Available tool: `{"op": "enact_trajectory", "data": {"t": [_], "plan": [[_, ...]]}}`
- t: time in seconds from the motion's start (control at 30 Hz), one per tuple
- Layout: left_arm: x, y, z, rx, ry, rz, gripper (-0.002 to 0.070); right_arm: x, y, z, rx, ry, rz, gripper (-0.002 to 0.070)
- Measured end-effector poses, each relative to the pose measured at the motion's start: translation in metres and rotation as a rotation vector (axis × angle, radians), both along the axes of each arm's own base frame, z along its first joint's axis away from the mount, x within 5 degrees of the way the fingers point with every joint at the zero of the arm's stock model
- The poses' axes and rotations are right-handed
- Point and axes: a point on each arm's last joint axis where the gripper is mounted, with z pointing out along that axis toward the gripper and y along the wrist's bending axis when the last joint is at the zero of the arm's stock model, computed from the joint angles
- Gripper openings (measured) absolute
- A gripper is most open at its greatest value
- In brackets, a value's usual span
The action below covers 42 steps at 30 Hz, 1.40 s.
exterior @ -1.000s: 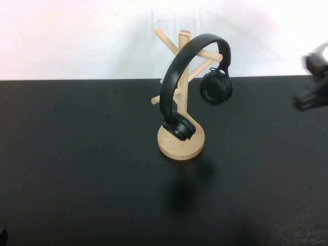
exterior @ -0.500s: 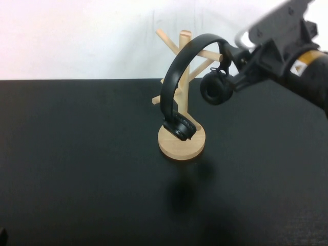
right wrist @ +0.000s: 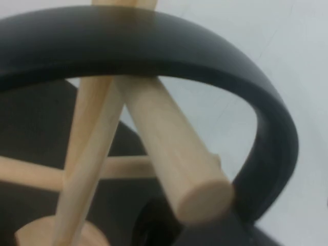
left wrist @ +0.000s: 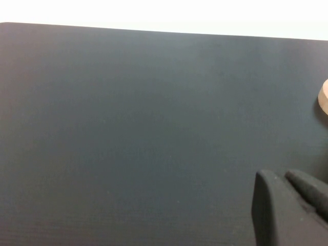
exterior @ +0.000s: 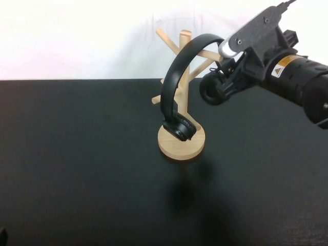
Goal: Take out the headphones from the headphone stand
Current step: Pick up the headphones from the headphone stand, then place the headphones on the table
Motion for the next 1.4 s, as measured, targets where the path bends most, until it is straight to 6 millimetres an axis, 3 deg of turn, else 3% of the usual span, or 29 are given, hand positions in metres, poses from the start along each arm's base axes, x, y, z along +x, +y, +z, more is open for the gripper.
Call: {"op": "enact_trajectory", "data": {"t": [0.4, 0.5, 0.57, 0.63, 0.83, 1.1, 1.4], "plan": [[0.0, 0.0, 0.0, 0.0, 0.0, 0.0, 0.0002, 0.025, 0.017, -0.023, -0.066, -0.22, 0.08, 0.0392], [0.0, 0.0, 0.0, 0.0, 0.0, 0.0, 0.0002, 0.03, 0.021, -0.027, -0.077, -0.228, 0.091, 0.0295], [0.0, 0.0, 0.0, 0.0, 0.0, 0.0, 0.0002, 0.032, 0.022, -0.029, -0.081, -0.228, 0.093, 0.0153], [0.0, 0.0, 0.0, 0.0, 0.0, 0.0, 0.0002, 0.032, 0.022, -0.029, -0.081, -0.228, 0.093, 0.0073], [0.0, 0.0, 0.0, 0.0, 0.0, 0.0, 0.0002, 0.03, 0.021, -0.025, -0.094, -0.227, 0.097, 0.0053], [0.0, 0.0, 0.0, 0.0, 0.0, 0.0, 0.0002, 0.009, 0.009, 0.021, -0.124, -0.265, 0.094, 0.0052], [0.0, 0.0, 0.0, 0.0, 0.0, 0.0, 0.0002, -0.041, -0.024, 0.084, -0.176, -0.234, 0.067, 0.0052]]}}
